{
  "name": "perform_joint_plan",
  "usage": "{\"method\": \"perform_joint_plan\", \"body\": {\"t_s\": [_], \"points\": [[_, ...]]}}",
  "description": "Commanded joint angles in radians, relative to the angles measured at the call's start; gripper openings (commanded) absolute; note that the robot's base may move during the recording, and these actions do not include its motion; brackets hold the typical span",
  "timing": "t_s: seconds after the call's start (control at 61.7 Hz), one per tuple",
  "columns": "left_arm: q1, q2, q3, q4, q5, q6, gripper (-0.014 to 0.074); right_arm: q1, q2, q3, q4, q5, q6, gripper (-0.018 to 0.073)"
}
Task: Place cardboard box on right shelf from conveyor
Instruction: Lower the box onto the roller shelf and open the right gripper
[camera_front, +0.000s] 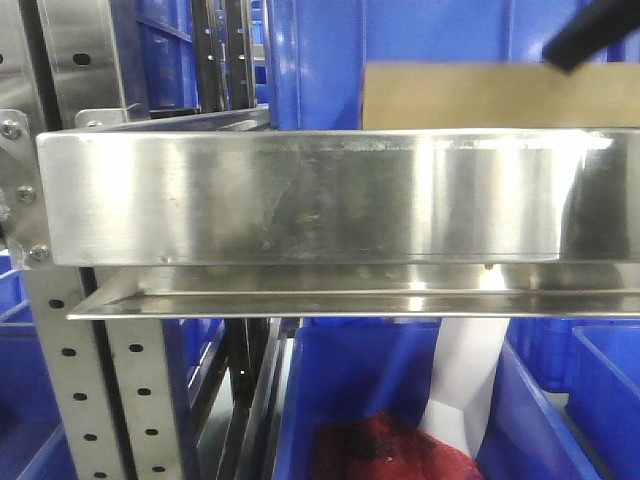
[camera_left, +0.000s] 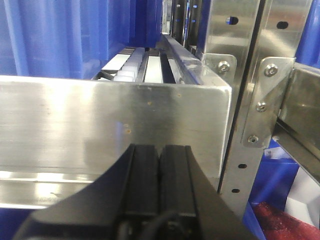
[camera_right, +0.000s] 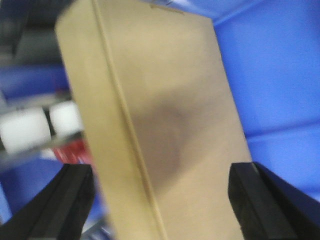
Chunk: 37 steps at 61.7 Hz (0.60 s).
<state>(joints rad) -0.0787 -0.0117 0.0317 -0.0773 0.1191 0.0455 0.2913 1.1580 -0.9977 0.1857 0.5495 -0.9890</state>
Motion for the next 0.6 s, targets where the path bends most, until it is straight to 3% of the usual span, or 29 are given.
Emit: {"method": "perform_joint_plan", "body": {"t_s": [0.0, 0.178, 0.34, 0.47, 0.583], "points": [[-0.006, -0.015, 0.009, -0.006, -0.088, 0.000, -0.0116, 0.000, -0.070, -0.031, 0.017, -0.085, 0.177, 0.0632], [-0.006, -0.015, 0.009, -0.006, -0.088, 0.000, -0.0116, 0.000, -0.181, -0.024, -0.064, -0.111, 0.610, 0.0601], [-0.006, -0.015, 0.009, -0.006, -0.088, 0.000, -0.0116, 0.000, -0.317, 0.052, -0.219, -0.138, 0.978, 0.0431], [-0.006, -0.015, 0.009, -0.006, -0.088, 0.000, -0.0116, 0.000, -0.449, 0.142, -0.282, -0.166, 1.132, 0.0256], [-0.006, -0.015, 0.009, -0.006, -0.088, 0.000, -0.0116, 0.000, -0.577, 0.225, -0.282, -0.169, 1.164, 0.0125]]}}
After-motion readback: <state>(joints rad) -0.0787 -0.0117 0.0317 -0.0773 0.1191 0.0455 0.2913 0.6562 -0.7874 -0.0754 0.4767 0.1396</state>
